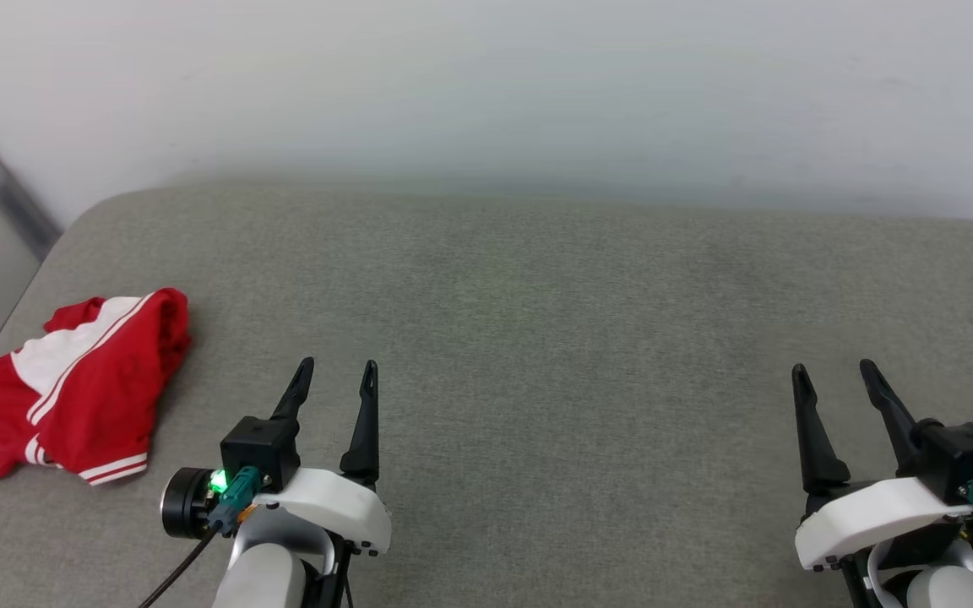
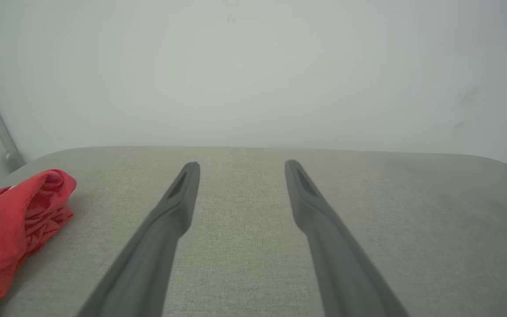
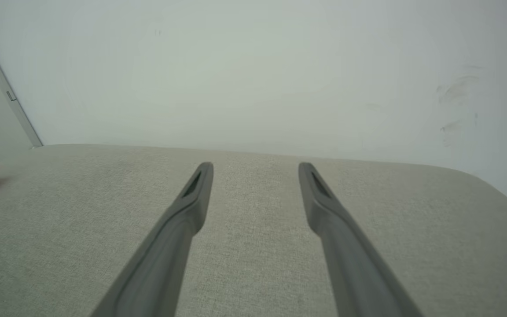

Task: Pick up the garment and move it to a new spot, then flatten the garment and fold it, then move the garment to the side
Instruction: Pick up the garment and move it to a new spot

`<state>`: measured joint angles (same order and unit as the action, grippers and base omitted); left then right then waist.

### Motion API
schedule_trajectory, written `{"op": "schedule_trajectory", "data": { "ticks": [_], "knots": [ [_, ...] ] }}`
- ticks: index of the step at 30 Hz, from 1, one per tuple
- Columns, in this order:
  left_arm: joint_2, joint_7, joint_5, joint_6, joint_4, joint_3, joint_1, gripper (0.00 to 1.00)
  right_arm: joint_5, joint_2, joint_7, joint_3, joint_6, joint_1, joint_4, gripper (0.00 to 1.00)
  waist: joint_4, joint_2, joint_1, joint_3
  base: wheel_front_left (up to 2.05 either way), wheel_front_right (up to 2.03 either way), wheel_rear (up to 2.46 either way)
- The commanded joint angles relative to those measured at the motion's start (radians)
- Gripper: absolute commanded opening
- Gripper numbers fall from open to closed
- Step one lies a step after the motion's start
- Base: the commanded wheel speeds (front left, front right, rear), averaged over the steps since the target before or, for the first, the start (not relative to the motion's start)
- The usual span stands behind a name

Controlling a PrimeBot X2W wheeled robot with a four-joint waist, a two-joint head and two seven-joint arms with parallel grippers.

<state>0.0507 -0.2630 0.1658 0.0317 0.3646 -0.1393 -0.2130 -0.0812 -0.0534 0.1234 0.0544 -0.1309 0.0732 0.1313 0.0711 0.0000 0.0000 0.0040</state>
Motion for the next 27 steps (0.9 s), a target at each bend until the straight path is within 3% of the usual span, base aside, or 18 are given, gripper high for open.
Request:
{"op": "schedule_trajectory", "data": {
  "ticks": [1, 17, 27],
  "knots": [
    [0.000, -0.003, 0.008, -0.005, 0.001, -0.001, -0.008, 1.00, 0.004, 0.005, 0.002, -0.002, 0.000, -0.005, -0.009, 1.00, 0.029, 0.0000, 0.0000, 0.003, 0.00, 0.00, 0.00],
    [-0.001, -0.003, 0.024, -0.036, -0.026, 0.073, -0.011, 1.00, -0.005, 0.004, -0.035, -0.053, 0.000, -0.003, -0.091, 1.00, 0.316, 0.0000, 0.0000, 0.032, 0.00, 0.00, 0.00],
    [-0.001, -0.003, 0.049, -0.046, -0.040, 0.094, -0.003, 1.00, 0.009, 0.003, -0.048, -0.070, 0.000, 0.015, -0.123, 1.00, 0.416, 0.0000, 0.0000, 0.055, 0.00, 0.00, 0.00]
  ]
}}
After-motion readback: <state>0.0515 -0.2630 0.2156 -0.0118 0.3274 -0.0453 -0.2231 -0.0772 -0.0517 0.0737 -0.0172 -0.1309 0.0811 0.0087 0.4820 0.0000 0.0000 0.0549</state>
